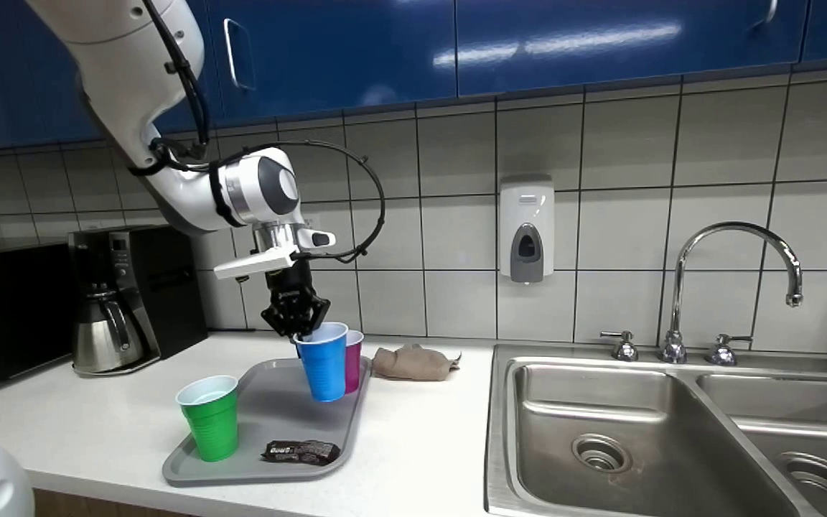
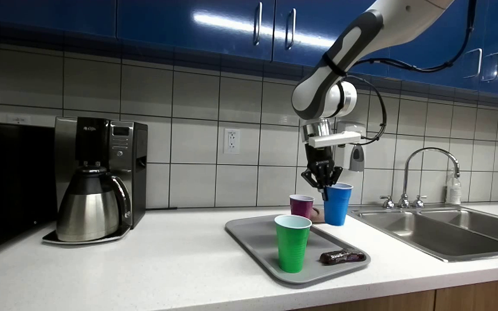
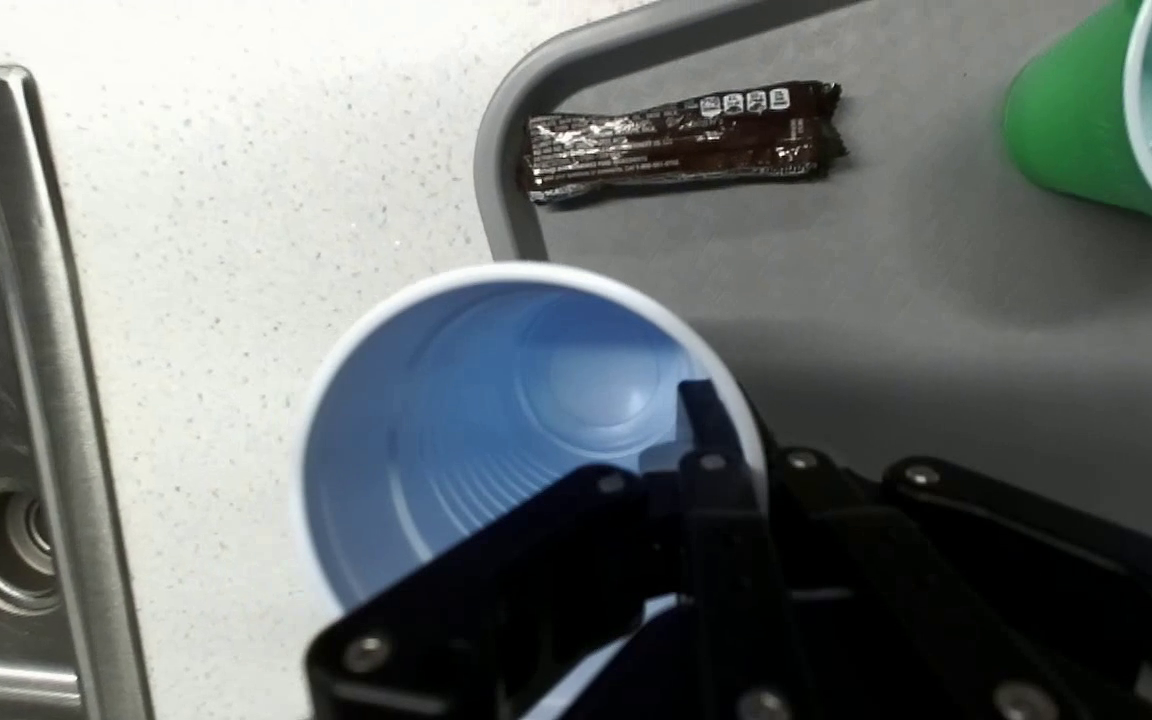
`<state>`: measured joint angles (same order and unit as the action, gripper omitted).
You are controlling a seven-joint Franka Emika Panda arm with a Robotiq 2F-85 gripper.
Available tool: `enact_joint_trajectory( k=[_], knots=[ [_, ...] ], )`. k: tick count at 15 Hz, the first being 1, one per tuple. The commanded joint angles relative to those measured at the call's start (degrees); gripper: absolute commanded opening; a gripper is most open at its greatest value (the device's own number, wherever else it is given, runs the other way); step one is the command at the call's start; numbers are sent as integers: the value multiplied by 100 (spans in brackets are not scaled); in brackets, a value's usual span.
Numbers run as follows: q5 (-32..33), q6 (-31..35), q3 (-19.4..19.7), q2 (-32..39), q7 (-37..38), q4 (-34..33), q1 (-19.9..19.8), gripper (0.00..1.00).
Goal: Put the blue cup on the grey tray
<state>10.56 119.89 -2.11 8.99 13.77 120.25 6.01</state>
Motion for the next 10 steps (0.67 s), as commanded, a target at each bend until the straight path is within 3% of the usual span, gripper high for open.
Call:
enact_joint_trajectory(
  k=[1,10],
  knots=[
    [-229,-38,-108,20,-296,64,-12,0],
    [-547,147,-162,101,-1109,164,-45,0]
  ],
)
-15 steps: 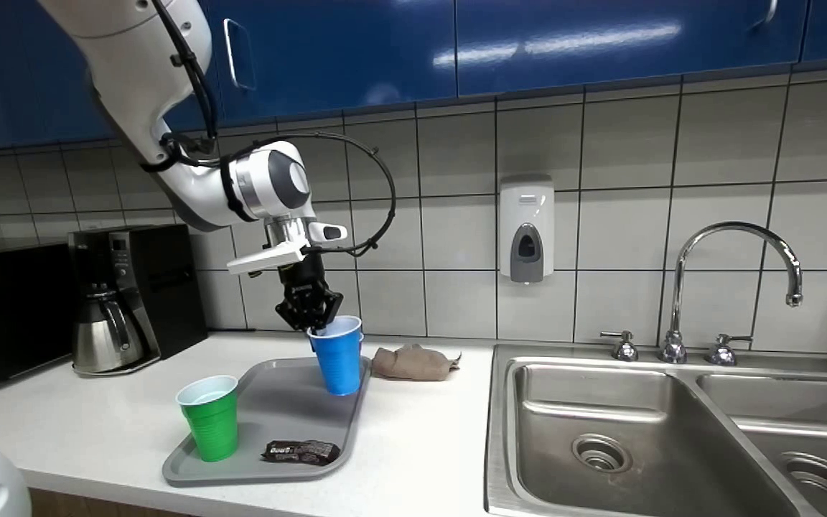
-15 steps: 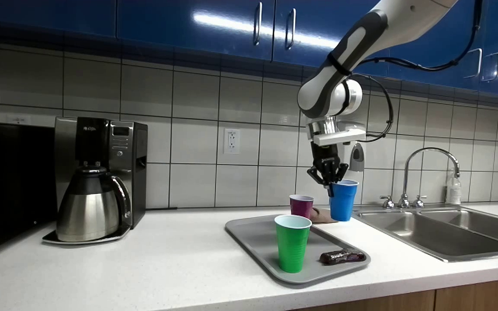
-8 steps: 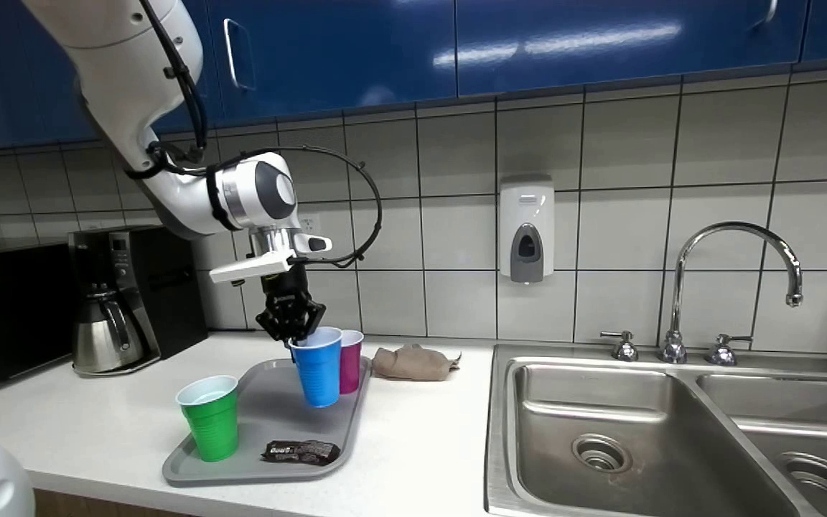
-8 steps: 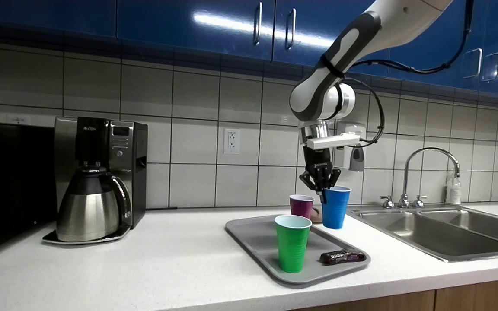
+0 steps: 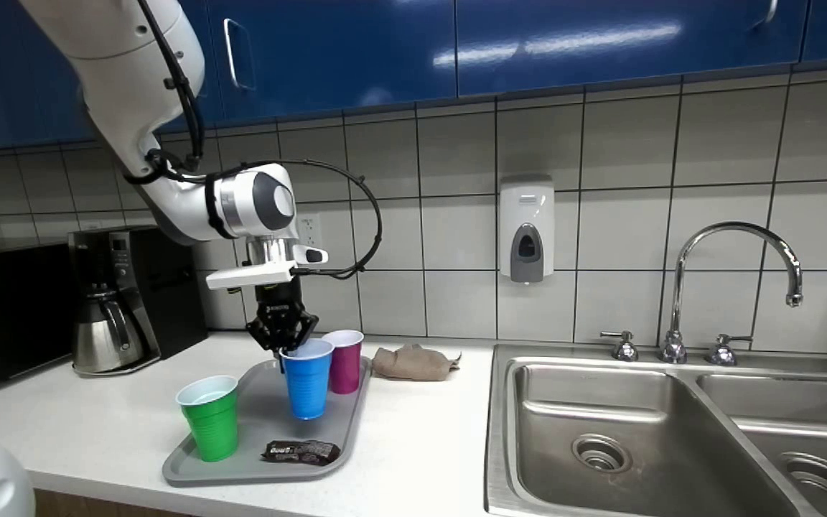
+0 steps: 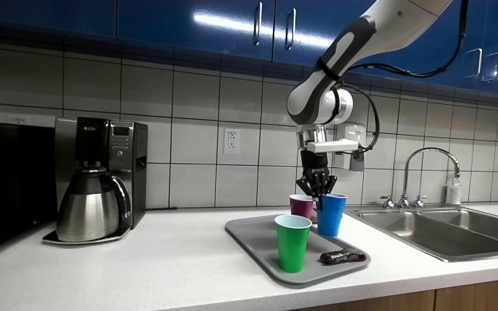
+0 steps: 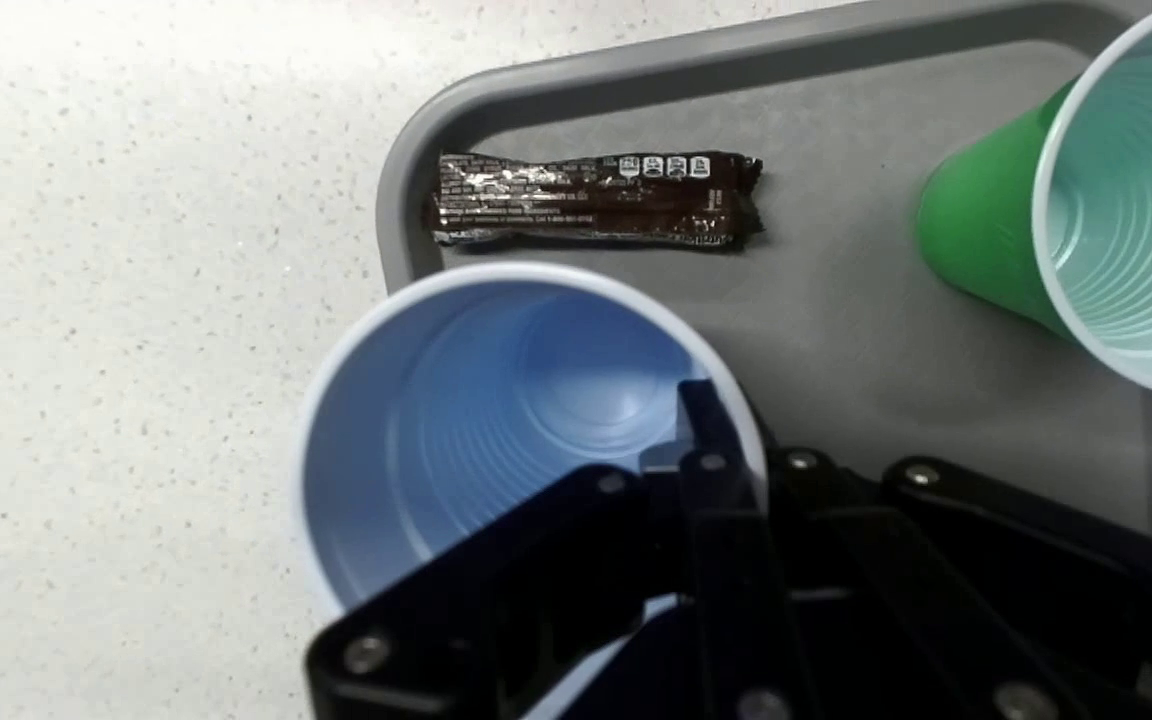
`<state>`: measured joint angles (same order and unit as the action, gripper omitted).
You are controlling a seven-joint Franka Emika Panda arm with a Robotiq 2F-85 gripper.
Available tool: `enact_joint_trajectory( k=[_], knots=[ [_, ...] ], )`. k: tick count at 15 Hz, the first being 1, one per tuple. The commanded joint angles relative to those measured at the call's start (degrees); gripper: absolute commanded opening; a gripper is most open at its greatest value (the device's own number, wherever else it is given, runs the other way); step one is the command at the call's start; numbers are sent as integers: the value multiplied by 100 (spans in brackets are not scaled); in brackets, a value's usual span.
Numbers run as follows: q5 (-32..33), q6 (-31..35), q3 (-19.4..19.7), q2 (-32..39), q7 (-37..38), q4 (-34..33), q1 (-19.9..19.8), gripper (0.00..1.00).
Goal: Put the blue cup on the grey tray
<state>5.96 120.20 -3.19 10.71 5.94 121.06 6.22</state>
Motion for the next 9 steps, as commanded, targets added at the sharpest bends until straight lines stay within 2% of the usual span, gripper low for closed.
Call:
enact_joint_trajectory(
  k=[1,9],
  knots=[
    [-52,164,-52,-83,-398,120,-65,0],
    [85,752,-35,8,-791,299,-63,0]
  ],
)
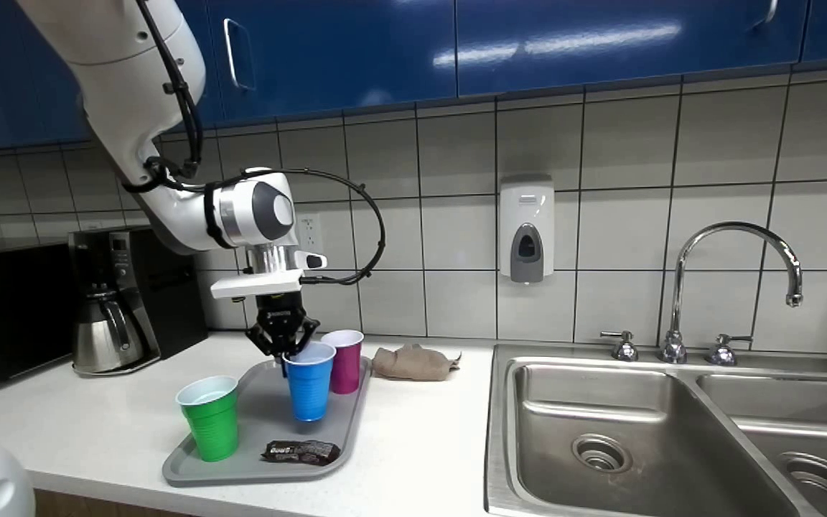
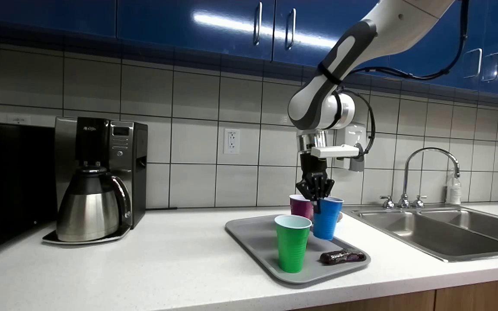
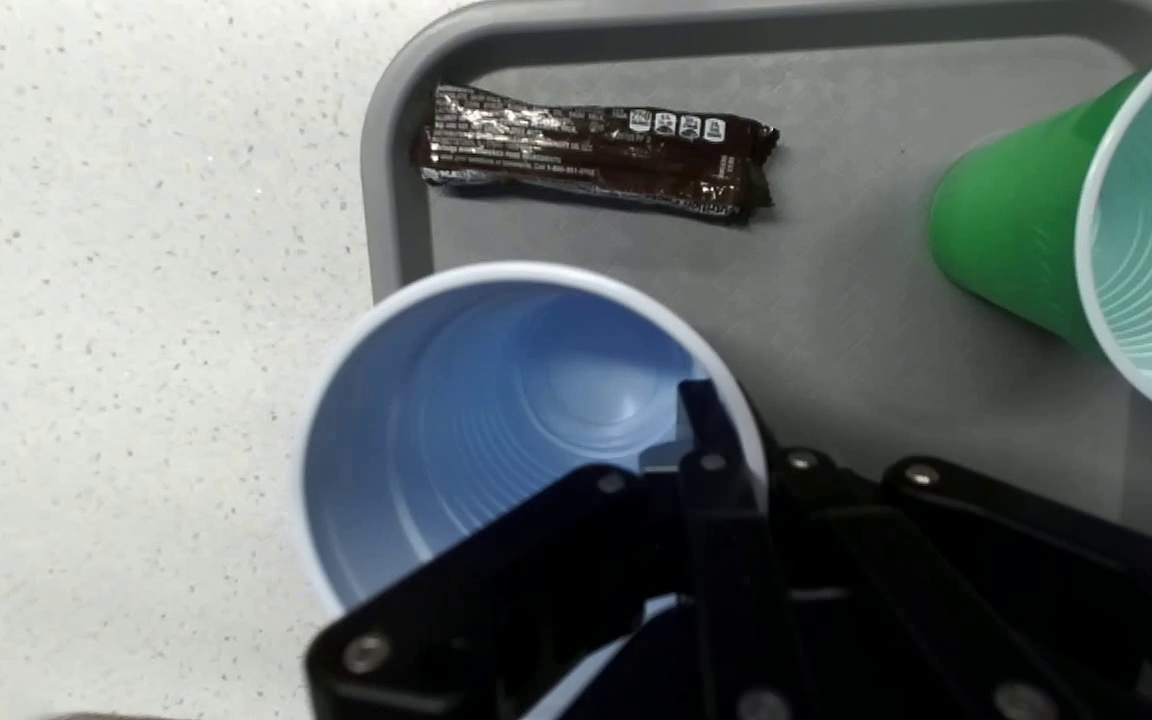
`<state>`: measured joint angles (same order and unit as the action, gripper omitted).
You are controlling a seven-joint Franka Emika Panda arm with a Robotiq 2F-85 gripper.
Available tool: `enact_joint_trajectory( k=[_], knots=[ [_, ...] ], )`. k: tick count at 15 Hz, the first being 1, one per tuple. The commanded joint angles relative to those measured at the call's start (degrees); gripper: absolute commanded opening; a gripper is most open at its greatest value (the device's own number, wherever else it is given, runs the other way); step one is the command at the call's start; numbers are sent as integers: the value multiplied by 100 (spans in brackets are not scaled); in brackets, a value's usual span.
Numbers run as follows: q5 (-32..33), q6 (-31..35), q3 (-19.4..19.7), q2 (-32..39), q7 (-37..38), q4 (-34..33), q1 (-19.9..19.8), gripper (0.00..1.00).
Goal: Put the blue cup on the grey tray
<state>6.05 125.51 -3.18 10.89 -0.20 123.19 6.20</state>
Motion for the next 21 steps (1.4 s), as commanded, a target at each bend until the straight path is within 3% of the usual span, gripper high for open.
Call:
enact_joint_trajectory(
  k=[1,14,15,16,18,21],
  knots=[
    [111,279,-33,13,-177,97,-53,0],
    [337,875,-12,282,-74,154,-18,0],
    [349,885,-10,287,-66,156,-13,4],
    [372,865,-3,291,-47,150,-6,28],
    [397,876,1,297,-36,151,-4,32],
    [439,900,9,300,-24,160,-3,54]
  ],
)
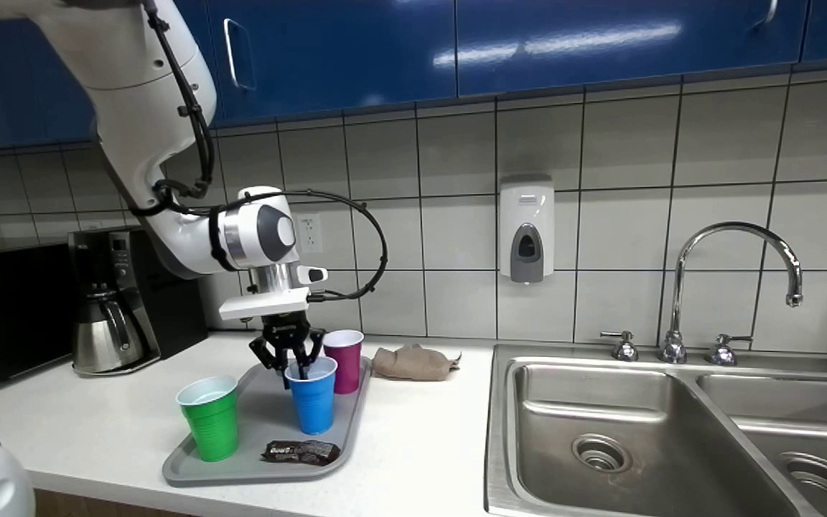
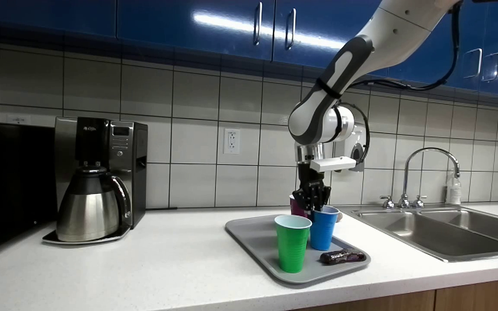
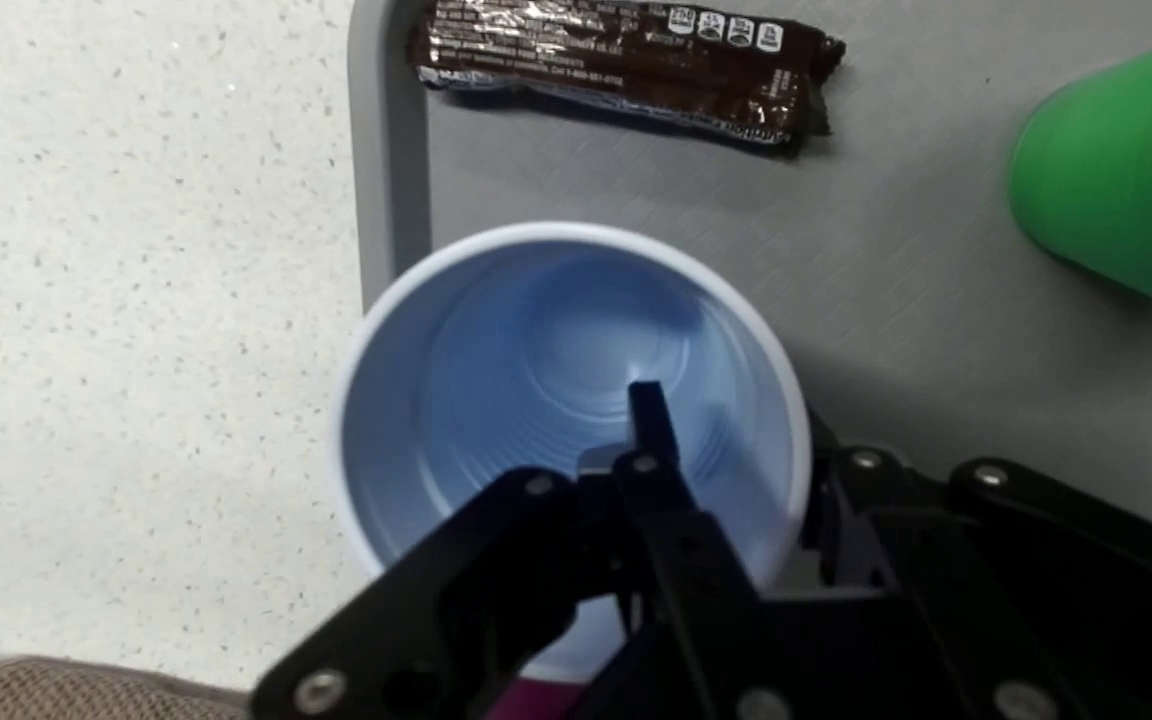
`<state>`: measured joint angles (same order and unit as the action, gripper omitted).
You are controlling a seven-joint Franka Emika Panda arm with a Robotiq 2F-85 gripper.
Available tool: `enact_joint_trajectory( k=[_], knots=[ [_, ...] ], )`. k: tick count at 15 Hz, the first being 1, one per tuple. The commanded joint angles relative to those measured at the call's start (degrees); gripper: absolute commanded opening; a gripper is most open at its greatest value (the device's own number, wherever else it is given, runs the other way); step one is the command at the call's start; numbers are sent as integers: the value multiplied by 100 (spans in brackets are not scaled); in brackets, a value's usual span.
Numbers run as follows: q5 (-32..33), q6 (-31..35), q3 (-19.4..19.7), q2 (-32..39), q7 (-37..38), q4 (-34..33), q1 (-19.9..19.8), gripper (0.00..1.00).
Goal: Put the blue cup on the grey tray
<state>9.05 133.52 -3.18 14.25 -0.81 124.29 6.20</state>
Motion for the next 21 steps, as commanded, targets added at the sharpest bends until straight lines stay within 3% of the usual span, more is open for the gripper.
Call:
enact_joint_trajectory(
  k=[1,6,21],
  knots=[
    [129,96,7,-35,33,50,-6,61],
    [-3,33,-21,-101,-17,84,-34,98],
    [-595,-321,-65,-610,-104,184,-100,100]
  ],
)
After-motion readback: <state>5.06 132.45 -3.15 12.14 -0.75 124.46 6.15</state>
